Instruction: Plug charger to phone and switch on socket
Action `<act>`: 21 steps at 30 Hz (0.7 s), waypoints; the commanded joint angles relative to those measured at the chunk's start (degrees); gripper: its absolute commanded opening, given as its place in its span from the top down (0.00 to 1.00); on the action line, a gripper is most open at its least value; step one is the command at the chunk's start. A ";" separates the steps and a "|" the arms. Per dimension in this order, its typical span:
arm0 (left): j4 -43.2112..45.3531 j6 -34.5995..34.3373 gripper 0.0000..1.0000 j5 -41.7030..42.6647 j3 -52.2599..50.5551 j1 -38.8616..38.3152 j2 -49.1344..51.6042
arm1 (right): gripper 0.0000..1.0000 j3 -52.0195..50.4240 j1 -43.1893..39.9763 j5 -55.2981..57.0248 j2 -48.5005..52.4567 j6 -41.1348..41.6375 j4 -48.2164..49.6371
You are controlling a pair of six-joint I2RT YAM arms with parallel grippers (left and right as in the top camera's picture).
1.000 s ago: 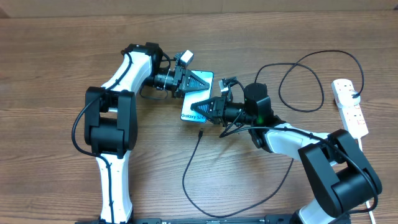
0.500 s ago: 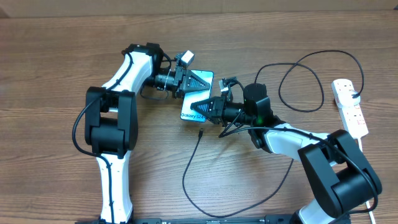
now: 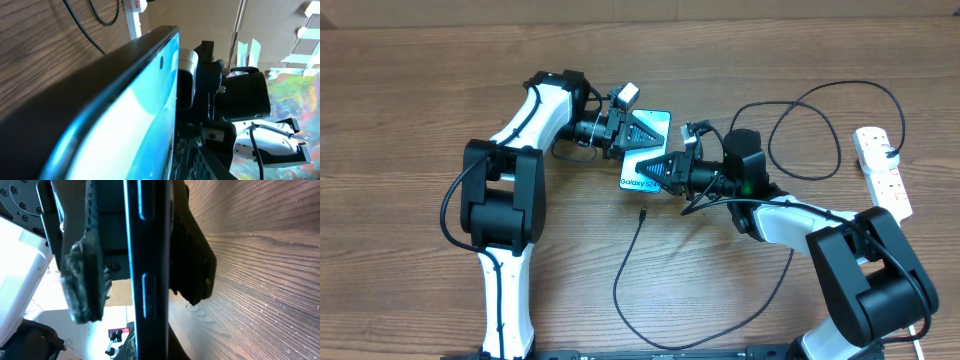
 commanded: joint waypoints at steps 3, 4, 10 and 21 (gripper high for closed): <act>-1.03 0.94 0.69 6.34 0.81 -0.31 -1.55 | 0.96 -0.39 -2.56 6.69 1.86 1.70 -3.69; -1.01 0.94 0.70 6.32 0.81 -0.17 -1.55 | 0.96 -0.39 -2.56 6.67 1.86 1.51 -3.69; -0.96 0.94 0.82 6.29 0.81 0.55 -1.55 | 0.96 -0.39 -2.56 6.67 1.86 1.51 -3.67; 0.15 0.94 0.96 5.38 0.81 1.07 -1.55 | 0.04 -0.37 -2.56 1.05 1.51 1.40 -3.58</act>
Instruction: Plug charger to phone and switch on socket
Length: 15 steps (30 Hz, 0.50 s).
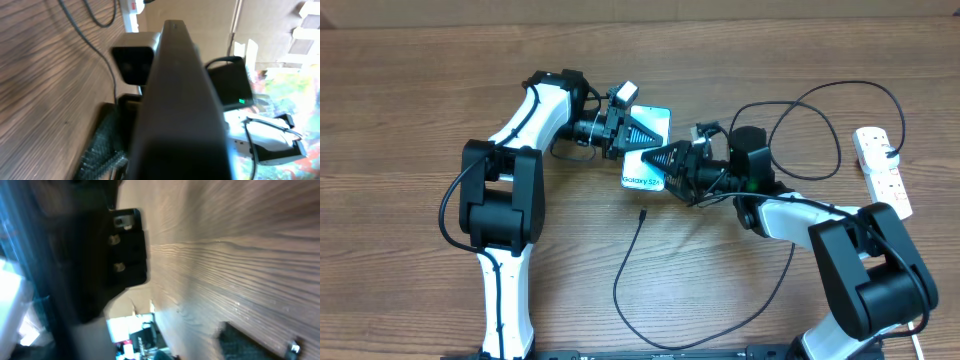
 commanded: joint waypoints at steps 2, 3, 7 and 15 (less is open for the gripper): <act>0.26 0.70 0.96 2.86 0.79 1.38 -1.53 | 0.00 -0.70 -0.22 0.63 -0.79 -0.87 0.02; 0.26 0.70 0.96 2.10 0.79 1.77 -1.53 | 0.00 -0.70 -0.37 0.61 -1.70 -1.53 -0.15; -0.42 0.70 0.96 -1.16 0.79 3.87 -1.53 | 0.00 -0.57 -1.90 0.72 -7.30 -2.36 -4.24; -4.24 0.37 0.95 -4.02 0.76 7.48 -1.53 | 0.00 3.17 -2.75 4.46 -14.69 -14.64 -32.15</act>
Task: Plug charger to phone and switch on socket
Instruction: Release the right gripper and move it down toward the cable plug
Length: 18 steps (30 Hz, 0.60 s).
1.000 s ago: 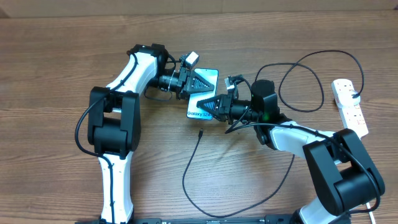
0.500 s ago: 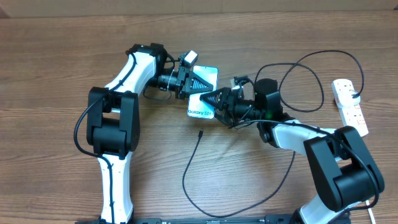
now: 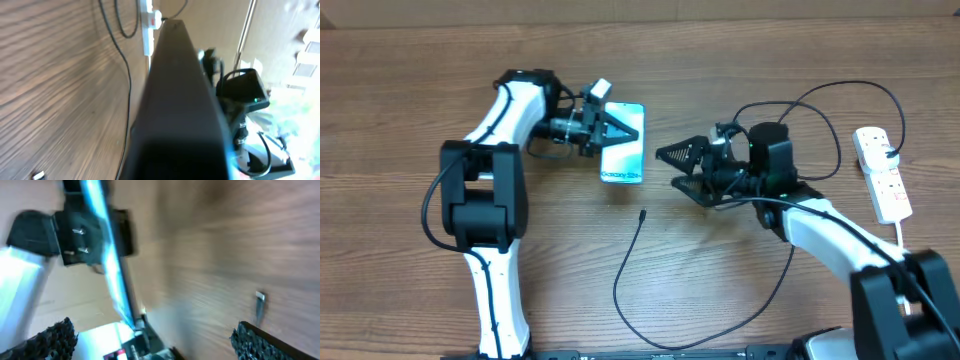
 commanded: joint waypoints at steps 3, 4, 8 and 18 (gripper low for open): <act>-1.57 -4.96 0.96 -4.74 0.76 2.08 -1.53 | 0.00 6.08 2.56 10.75 -1.62 -15.10 -22.69; -1.53 -6.05 0.96 -6.47 0.76 2.43 -1.53 | 0.00 7.10 3.50 13.40 -1.62 -17.07 -27.23; -1.79 -7.10 0.96 -10.99 0.74 3.54 -1.53 | 0.00 8.87 7.67 22.45 -1.62 -20.44 -37.88; -1.68 -7.06 0.96 -12.22 0.74 4.81 -1.53 | 0.00 8.87 21.49 29.68 -1.40 -19.69 -36.83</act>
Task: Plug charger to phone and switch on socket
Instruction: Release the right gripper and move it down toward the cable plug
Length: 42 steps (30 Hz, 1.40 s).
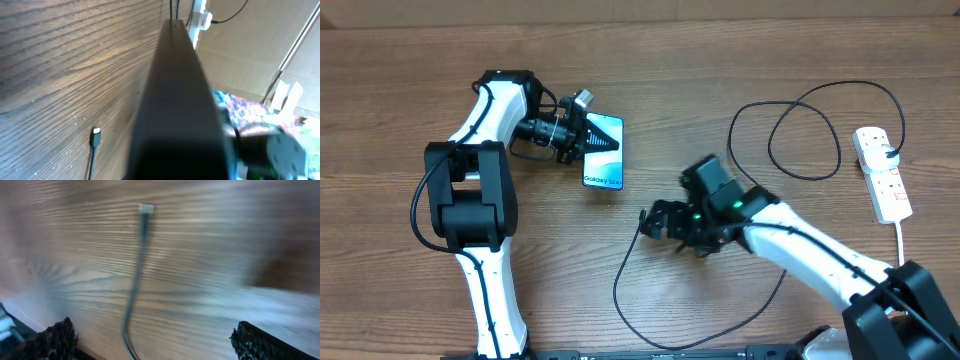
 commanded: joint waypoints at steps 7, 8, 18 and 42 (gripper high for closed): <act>-3.08 1.38 0.96 -2.56 0.74 2.82 -1.53 | 0.00 1.51 6.99 3.41 -0.57 2.12 5.40; -3.80 1.57 0.96 -3.80 0.74 2.84 -1.53 | 0.00 1.51 7.23 4.17 -0.57 2.12 5.40; -4.90 1.60 0.96 -7.30 0.74 2.60 -1.53 | 0.00 1.51 7.37 5.57 -0.57 2.10 3.89; -5.84 2.47 0.96 -7.28 0.70 2.19 -1.53 | 0.00 1.51 7.37 5.57 -0.57 2.10 3.89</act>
